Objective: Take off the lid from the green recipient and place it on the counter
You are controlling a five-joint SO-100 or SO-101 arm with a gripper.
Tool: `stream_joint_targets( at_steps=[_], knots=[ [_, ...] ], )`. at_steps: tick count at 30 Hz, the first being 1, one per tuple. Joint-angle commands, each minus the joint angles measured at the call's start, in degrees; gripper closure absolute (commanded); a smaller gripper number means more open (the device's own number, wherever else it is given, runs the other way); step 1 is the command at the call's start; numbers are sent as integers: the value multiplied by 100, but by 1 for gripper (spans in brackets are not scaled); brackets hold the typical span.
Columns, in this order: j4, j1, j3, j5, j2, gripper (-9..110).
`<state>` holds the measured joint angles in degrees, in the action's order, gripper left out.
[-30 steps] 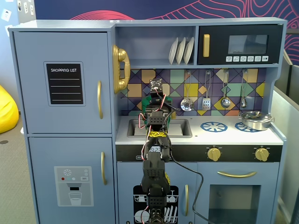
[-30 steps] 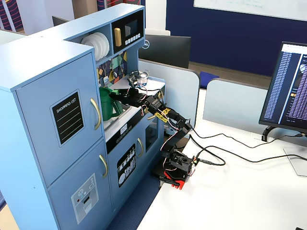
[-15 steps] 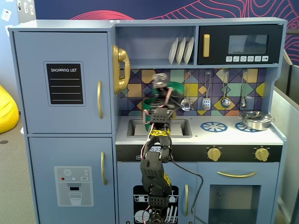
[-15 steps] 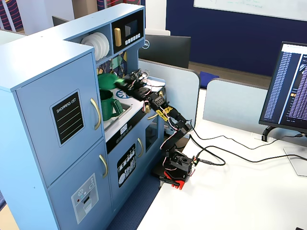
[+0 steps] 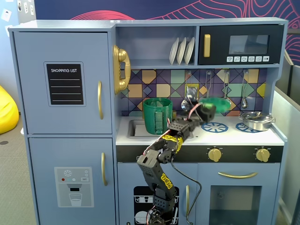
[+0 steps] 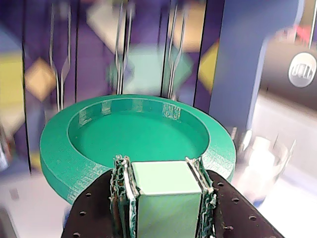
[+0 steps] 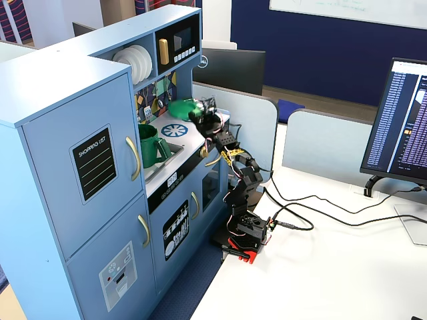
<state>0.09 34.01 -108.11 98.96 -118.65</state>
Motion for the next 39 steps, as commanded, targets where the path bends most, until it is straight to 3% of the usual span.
stream_joint_targets(
  at_steps=[1, 10, 14, 20, 23, 29, 32, 34, 39],
  knots=[
    [-1116, 35, -334, -44, 343, 101],
    [-1978, -62, -712, -35, 1072, 101],
    [-2171, -44, -826, -765, 1037, 78],
    [-1626, -79, -650, -905, 598, 65],
    [-466, -237, -650, -861, -220, 66],
    [3340, -976, -545, -1116, -2312, 64],
    [4456, -1424, -817, -1037, -3111, 65],
    [5221, -1635, -1125, -316, -3577, 66],
    [6803, -2355, -1547, -185, -4271, 69]
  ],
)
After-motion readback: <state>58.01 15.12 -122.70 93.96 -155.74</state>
